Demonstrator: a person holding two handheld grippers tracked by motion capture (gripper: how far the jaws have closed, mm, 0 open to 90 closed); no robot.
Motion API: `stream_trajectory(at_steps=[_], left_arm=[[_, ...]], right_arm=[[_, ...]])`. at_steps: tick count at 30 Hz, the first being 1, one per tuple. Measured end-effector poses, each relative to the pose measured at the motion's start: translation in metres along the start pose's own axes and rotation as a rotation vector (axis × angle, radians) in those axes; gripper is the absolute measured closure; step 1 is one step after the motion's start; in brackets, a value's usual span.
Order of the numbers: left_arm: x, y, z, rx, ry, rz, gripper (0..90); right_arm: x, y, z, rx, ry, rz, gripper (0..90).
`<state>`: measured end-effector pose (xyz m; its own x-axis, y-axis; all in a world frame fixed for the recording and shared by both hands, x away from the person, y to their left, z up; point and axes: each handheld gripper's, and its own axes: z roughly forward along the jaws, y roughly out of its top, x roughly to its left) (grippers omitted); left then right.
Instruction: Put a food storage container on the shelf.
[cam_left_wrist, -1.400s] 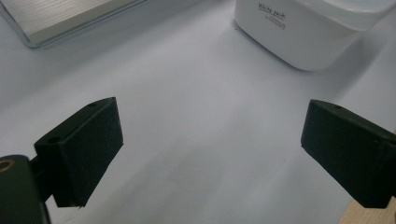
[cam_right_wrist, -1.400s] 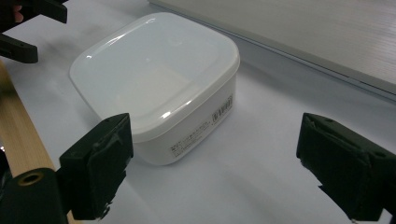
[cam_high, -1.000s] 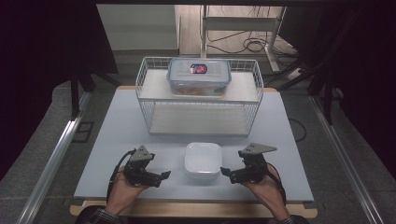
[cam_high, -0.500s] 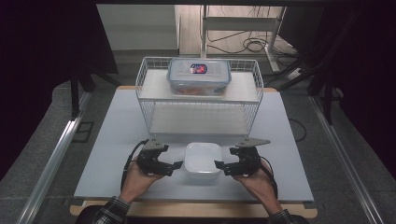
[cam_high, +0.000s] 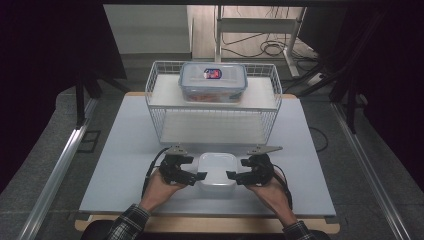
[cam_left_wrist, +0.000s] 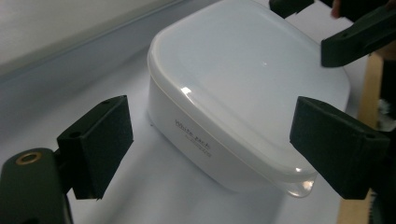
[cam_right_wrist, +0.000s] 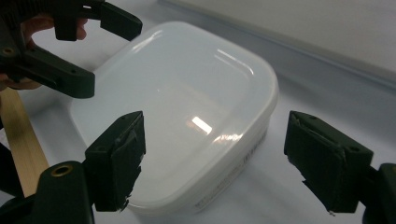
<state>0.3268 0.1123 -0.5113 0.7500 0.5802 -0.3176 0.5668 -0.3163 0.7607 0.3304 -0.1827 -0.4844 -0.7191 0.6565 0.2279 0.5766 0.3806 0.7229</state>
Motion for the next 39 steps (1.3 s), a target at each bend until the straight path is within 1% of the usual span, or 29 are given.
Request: stream_trajectory(at_steps=[1, 2, 3, 4, 5, 6, 7, 8, 9, 10, 11, 12, 13, 14, 16, 17, 18, 19, 20, 21, 22, 23, 24, 25, 30, 33, 35, 39], left_arm=[[0.002, -0.001, 0.001, 0.001, -0.020, -0.022, 13.6], [0.004, -0.002, 0.003, -0.001, -0.048, -0.041, 13.6], [0.004, -0.003, 0.004, 0.004, -0.084, -0.056, 15.3], [0.002, -0.004, 0.006, 0.016, -0.128, -0.069, 20.7], [0.002, -0.004, 0.006, 0.016, -0.128, -0.069, 20.2], [-0.002, -0.004, 0.005, 0.024, -0.117, -0.071, 20.2], [-0.005, -0.004, 0.003, 0.043, -0.111, -0.061, 22.2], [-0.008, -0.005, 0.000, 0.049, -0.107, -0.065, 24.1], [-0.011, -0.007, -0.003, 0.050, -0.098, -0.069, 27.1], [-0.011, -0.007, -0.003, 0.050, -0.098, -0.069, 30.9], [-0.015, -0.008, -0.006, 0.049, -0.086, -0.066, 30.9], [-0.020, -0.010, -0.012, 0.033, -0.061, -0.053, 42.7], [-0.020, -0.010, -0.012, 0.033, -0.061, -0.053, 47.6], [-0.024, -0.012, -0.018, 0.009, -0.028, -0.054, 54.8], [-0.026, -0.013, -0.020, -0.009, -0.011, -0.072, 59.6], [-0.026, -0.013, -0.020, -0.009, -0.011, -0.072, 61.7], [-0.027, -0.013, -0.021, -0.031, 0.007, -0.085, 64.5], [-0.027, -0.013, -0.023, -0.041, 0.020, -0.083, 68.9], [-0.027, -0.013, -0.023, -0.041, 0.020, -0.083, 77.5], [-0.027, -0.014, -0.023, -0.044, 0.046, -0.067, 77.5], [-0.027, -0.014, -0.020, -0.039, 0.057, -0.066, 79.5], [-0.027, -0.014, -0.020, -0.039, 0.057, -0.066, 79.6], [-0.026, -0.014, -0.020, -0.050, 0.053, -0.087, 79.6], [-0.025, -0.014, -0.020, -0.052, 0.057, -0.085, 79.8], [-0.026, -0.014, -0.020, -0.065, 0.062, -0.094, 79.9], [-0.028, -0.012, -0.023, -0.084, 0.066, -0.086, 80.0], [-0.029, -0.009, -0.026, -0.097, 0.071, -0.080, 80.1], [-0.029, -0.006, -0.032, -0.113, 0.079, -0.073, 80.2]], right_arm=[[-0.002, -0.002, 0.004, 0.016, 0.027, 0.029, 24.1], [-0.002, -0.002, 0.004, 0.016, 0.027, 0.029, 24.1], [-0.003, -0.002, 0.005, 0.019, 0.049, 0.052, 27.1], [-0.004, -0.003, 0.004, 0.028, 0.080, 0.070, 30.8], [-0.004, -0.003, 0.004, 0.028, 0.080, 0.070, 30.8], [-0.004, -0.003, 0.004, 0.035, 0.084, 0.073, 31.1], [0.001, -0.004, 0.000, 0.049, 0.081, 0.075, 33.1], [0.003, -0.005, -0.001, 0.053, 0.076, 0.067, 34.5], [0.005, -0.006, -0.004, 0.059, 0.071, 0.062, 37.2], [0.005, -0.006, -0.004, 0.059, 0.071, 0.062, 37.2], [0.007, -0.008, -0.007, 0.061, 0.071, 0.066, 40.6], [0.008, -0.011, -0.013, 0.055, 0.072, 0.084, 49.8], [0.009, -0.013, -0.016, 0.048, 0.068, 0.093, 53.6], [0.009, -0.014, -0.018, 0.033, 0.062, 0.101, 58.5], [0.011, -0.015, -0.021, 0.020, 0.051, 0.097, 61.4], [0.012, -0.015, -0.022, 0.011, 0.040, 0.095, 63.2], [0.012, -0.015, -0.023, 0.004, 0.031, 0.100, 66.1], [0.012, -0.015, -0.024, -0.011, 0.028, 0.106, 70.9], [0.012, -0.015, -0.024, -0.011, 0.028, 0.106, 70.9], [0.011, -0.014, -0.026, -0.029, 0.016, 0.106, 78.3], [0.010, -0.014, -0.026, -0.039, -0.002, 0.099, 77.9], [0.010, -0.014, -0.026, -0.039, -0.002, 0.099, 77.9], [0.010, -0.013, -0.025, -0.038, -0.017, 0.094, 78.0], [0.011, -0.013, -0.024, -0.050, -0.034, 0.090, 78.1], [0.012, -0.013, -0.023, -0.069, -0.047, 0.085, 78.3], [0.013, -0.012, -0.026, -0.088, -0.051, 0.075, 78.3], [0.015, -0.010, -0.028, -0.114, -0.055, 0.060, 78.3], [0.018, -0.006, -0.030, -0.136, -0.056, 0.044, 78.3]])
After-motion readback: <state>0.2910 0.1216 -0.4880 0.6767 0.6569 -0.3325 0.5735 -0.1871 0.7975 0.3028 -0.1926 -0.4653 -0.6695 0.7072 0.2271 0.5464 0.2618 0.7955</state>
